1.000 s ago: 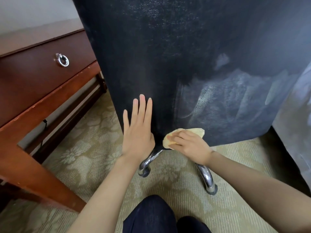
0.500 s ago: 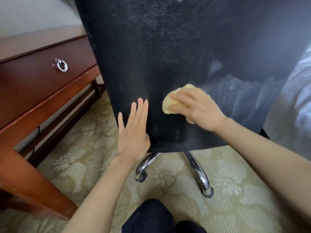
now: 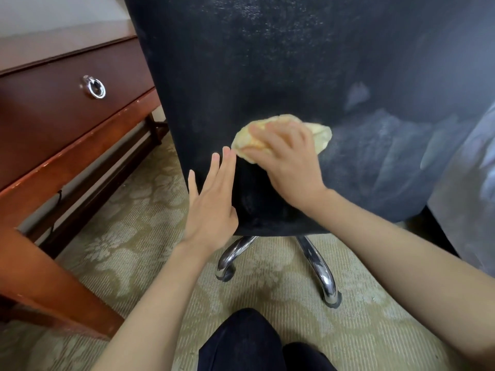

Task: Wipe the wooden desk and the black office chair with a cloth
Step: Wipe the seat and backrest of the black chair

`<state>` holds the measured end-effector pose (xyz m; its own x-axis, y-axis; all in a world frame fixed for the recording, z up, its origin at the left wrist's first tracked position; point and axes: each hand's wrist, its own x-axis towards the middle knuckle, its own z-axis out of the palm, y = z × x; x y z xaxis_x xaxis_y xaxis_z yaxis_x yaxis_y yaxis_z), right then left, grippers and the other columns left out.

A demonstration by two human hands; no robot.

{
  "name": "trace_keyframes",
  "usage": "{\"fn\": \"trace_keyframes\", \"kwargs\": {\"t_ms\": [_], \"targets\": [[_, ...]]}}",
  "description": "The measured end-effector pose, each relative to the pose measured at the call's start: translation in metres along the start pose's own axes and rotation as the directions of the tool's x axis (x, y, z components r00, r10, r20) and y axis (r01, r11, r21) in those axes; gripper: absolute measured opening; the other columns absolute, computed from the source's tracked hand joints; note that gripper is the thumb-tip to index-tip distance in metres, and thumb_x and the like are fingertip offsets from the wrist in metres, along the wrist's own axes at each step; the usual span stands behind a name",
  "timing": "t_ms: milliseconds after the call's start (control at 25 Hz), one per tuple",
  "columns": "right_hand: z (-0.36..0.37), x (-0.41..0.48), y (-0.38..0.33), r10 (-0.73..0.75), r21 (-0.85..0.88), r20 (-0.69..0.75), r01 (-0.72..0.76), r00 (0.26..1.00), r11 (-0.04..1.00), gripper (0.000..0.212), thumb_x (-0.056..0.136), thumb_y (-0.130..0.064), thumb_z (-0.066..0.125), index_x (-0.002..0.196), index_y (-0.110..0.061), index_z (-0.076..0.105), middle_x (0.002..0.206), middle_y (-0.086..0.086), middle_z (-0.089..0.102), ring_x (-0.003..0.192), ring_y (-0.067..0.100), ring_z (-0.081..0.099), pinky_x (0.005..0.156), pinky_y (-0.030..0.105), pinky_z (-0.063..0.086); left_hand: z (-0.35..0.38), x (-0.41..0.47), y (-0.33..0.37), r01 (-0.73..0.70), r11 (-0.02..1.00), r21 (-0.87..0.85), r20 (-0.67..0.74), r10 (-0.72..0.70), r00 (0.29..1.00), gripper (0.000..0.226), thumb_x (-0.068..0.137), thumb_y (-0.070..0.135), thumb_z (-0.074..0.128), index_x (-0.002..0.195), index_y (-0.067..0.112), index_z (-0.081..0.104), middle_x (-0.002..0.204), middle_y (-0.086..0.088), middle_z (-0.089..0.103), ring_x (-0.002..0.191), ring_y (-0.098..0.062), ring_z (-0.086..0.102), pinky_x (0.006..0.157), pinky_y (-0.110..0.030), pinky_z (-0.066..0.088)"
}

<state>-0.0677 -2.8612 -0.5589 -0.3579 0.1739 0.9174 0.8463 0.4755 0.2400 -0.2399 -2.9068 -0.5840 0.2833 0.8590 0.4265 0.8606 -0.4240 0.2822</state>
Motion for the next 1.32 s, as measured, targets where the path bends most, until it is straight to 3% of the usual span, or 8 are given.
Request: {"fn": "trace_keyframes", "kwargs": {"t_ms": [280,480,680,760,880,920,1160,1320], "targets": [[0.026,-0.079,-0.026,-0.183,0.01,0.338,0.191,0.923,0.982,0.038,0.068,-0.009,0.079,0.1,-0.027,0.073,0.116,-0.003,0.066,0.104,0.021,0.052,0.096,0.036,0.032,-0.009,-0.007,-0.011,-0.03,0.999,-0.044,-0.134,0.024,0.991,0.09,0.072,-0.018,0.042,0.151,0.017,0.018,0.158,0.001,0.021,0.145,-0.007,0.013,0.114,-0.027,-0.018],[0.014,-0.13,-0.026,-0.346,0.117,0.693,0.375,0.632,0.92,0.041,0.058,-0.02,0.087,0.097,-0.025,0.074,0.12,-0.004,0.064,0.103,0.02,0.061,0.093,0.039,0.048,-0.003,-0.028,-0.026,0.029,0.999,0.031,-0.134,-0.025,0.991,0.086,0.076,-0.014,0.046,0.151,0.019,0.02,0.159,0.001,0.016,0.147,-0.013,0.005,0.112,-0.03,-0.021],[0.002,-0.127,-0.013,-0.509,0.203,0.791,0.639,0.34,0.742,0.028,0.067,-0.024,0.08,0.095,-0.022,0.073,0.118,-0.001,0.063,0.102,0.02,0.058,0.092,0.037,0.048,0.009,-0.059,-0.044,0.154,0.988,0.029,-0.055,-0.153,0.987,0.087,0.078,-0.012,0.043,0.152,0.02,0.011,0.161,0.003,0.005,0.144,-0.007,-0.009,0.114,-0.038,-0.019],[0.006,-0.103,-0.016,-0.534,0.145,0.761,0.706,0.369,0.694,0.021,0.083,-0.019,0.064,0.103,-0.023,0.07,0.12,-0.002,0.059,0.104,0.019,0.057,0.091,0.036,0.047,0.012,-0.069,-0.048,0.191,0.981,0.02,-0.036,-0.19,0.981,0.088,0.078,-0.011,0.043,0.153,0.02,0.008,0.161,0.004,0.001,0.141,-0.003,-0.014,0.114,-0.037,-0.021],[0.021,-0.04,-0.034,-0.474,-0.068,0.636,0.656,0.608,0.752,0.085,0.089,0.016,-0.006,0.106,-0.022,0.068,0.109,-0.002,0.06,0.099,0.018,0.06,0.09,0.031,0.048,0.014,-0.08,-0.052,0.231,0.973,0.011,-0.03,-0.23,0.973,0.089,0.079,-0.01,0.044,0.153,0.021,0.006,0.161,0.005,-0.003,0.141,-0.002,-0.016,0.112,-0.035,-0.022],[0.024,-0.017,-0.04,-0.434,-0.117,0.604,0.613,0.668,0.781,0.091,0.085,0.02,-0.011,0.105,-0.022,0.068,0.105,-0.003,0.063,0.096,0.018,0.061,0.09,0.03,0.047,0.013,-0.083,-0.053,0.241,0.971,0.004,-0.03,-0.241,0.97,0.089,0.079,-0.01,0.044,0.153,0.021,0.006,0.161,0.005,-0.003,0.141,-0.003,-0.016,0.112,-0.035,-0.022],[0.059,0.051,-0.063,-0.39,-0.008,0.214,0.401,0.895,0.916,0.026,0.082,-0.007,0.054,0.097,-0.021,0.072,0.112,0.0,0.066,0.096,0.021,0.063,0.092,0.035,0.041,0.011,-0.087,-0.057,0.262,0.965,-0.013,-0.054,-0.262,0.963,0.089,0.078,-0.012,0.047,0.153,0.018,0.009,0.161,0.004,0.001,0.146,-0.01,-0.009,0.115,-0.037,-0.019],[0.073,0.002,-0.075,-0.414,0.084,0.302,0.409,0.859,0.909,0.02,0.077,-0.013,0.074,0.095,-0.02,0.073,0.111,0.0,0.067,0.091,0.022,0.063,0.09,0.036,0.044,0.014,-0.087,-0.055,0.279,0.96,-0.012,-0.049,-0.279,0.959,0.089,0.076,-0.013,0.048,0.152,0.017,0.012,0.16,0.004,0.007,0.146,-0.01,-0.006,0.117,-0.041,-0.015]]}}
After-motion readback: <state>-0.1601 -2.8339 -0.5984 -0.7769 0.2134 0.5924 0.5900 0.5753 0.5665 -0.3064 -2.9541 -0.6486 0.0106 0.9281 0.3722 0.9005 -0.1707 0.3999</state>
